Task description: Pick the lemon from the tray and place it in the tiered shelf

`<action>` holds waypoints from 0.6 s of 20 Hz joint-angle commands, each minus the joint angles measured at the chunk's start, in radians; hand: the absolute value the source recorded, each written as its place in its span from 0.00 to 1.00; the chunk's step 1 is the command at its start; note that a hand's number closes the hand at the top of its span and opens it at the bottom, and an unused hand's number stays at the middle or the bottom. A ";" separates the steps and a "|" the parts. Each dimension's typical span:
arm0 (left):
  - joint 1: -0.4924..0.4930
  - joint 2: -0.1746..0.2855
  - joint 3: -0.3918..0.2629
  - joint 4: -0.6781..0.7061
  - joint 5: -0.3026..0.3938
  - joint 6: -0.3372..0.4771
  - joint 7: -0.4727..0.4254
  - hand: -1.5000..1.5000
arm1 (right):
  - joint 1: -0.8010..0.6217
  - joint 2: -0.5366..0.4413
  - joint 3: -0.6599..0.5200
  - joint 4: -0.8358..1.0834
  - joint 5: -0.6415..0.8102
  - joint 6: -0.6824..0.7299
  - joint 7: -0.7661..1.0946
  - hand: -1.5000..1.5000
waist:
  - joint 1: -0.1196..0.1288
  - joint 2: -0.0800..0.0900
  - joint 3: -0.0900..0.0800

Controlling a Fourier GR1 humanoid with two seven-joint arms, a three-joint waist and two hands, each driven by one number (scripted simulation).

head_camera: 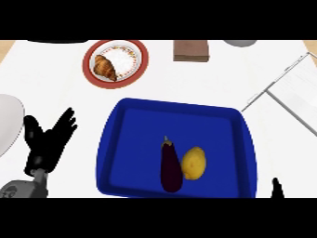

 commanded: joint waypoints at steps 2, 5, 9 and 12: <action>-0.011 -0.028 -0.010 -0.009 -0.013 0.041 0.031 0.50 | -0.115 0.004 -0.035 0.071 -0.020 0.015 0.254 0.00 | -0.011 -0.001 0.000; 0.001 -0.009 0.018 0.009 -0.005 0.020 0.000 0.50 | -0.121 0.003 -0.055 0.106 -0.001 0.011 0.255 0.00 | -0.020 -0.005 -0.001; 0.027 -0.031 -0.013 -0.034 -0.022 0.035 0.006 0.50 | -0.197 0.003 -0.108 0.173 -0.044 0.013 0.255 0.00 | -0.009 -0.006 0.000; 0.031 -0.014 0.009 -0.010 -0.002 0.002 -0.003 0.50 | -0.204 0.003 -0.077 0.226 -0.045 -0.010 0.255 0.00 | -0.015 -0.007 0.000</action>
